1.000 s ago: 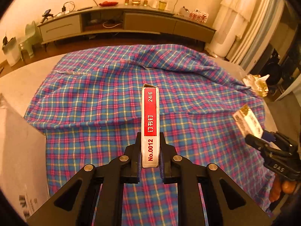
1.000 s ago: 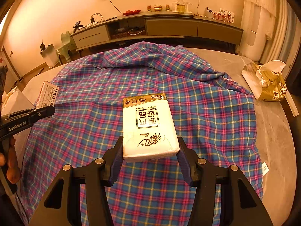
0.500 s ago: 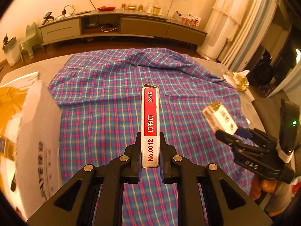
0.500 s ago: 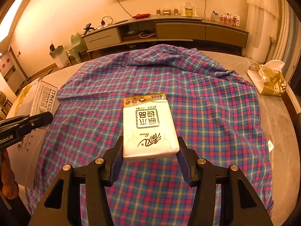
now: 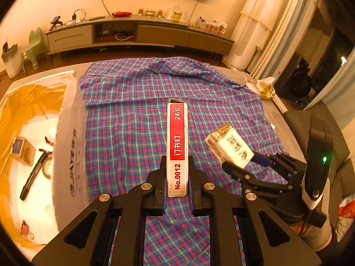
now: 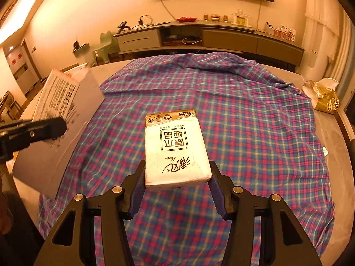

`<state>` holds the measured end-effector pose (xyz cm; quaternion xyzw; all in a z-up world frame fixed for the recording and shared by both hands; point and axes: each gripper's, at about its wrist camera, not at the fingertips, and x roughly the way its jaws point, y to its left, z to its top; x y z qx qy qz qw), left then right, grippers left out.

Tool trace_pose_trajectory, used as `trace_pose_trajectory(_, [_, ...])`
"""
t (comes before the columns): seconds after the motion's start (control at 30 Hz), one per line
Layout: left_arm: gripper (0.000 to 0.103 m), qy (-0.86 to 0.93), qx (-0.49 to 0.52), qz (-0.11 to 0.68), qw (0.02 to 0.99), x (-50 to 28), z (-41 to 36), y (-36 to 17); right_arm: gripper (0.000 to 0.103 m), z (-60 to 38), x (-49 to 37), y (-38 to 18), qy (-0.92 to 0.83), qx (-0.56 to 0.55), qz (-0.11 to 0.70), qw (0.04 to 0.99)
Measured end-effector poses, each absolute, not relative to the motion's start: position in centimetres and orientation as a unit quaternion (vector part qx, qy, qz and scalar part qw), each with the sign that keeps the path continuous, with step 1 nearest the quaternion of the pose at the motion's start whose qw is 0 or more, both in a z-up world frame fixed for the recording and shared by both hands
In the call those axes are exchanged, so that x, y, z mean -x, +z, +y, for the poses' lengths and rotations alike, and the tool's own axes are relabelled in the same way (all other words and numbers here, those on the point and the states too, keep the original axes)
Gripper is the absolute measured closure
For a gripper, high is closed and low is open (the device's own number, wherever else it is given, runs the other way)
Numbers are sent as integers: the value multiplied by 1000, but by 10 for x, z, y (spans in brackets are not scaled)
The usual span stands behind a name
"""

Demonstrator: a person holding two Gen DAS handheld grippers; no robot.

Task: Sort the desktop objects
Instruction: 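Carry the staple box and tissue pack over the cardboard box with both tools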

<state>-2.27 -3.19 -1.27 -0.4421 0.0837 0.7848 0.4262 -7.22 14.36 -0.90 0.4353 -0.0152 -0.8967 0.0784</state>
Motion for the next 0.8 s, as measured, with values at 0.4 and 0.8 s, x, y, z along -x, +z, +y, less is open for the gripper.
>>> trace_pose_trajectory(0.4, [88, 783, 437, 61, 438, 11, -69, 1, 49, 108, 39, 9, -895, -433, -5, 104])
trace_pose_trajectory(0.8, [87, 783, 428, 29, 450, 12, -104, 15, 49, 66, 26, 40, -898, -418, 20, 133])
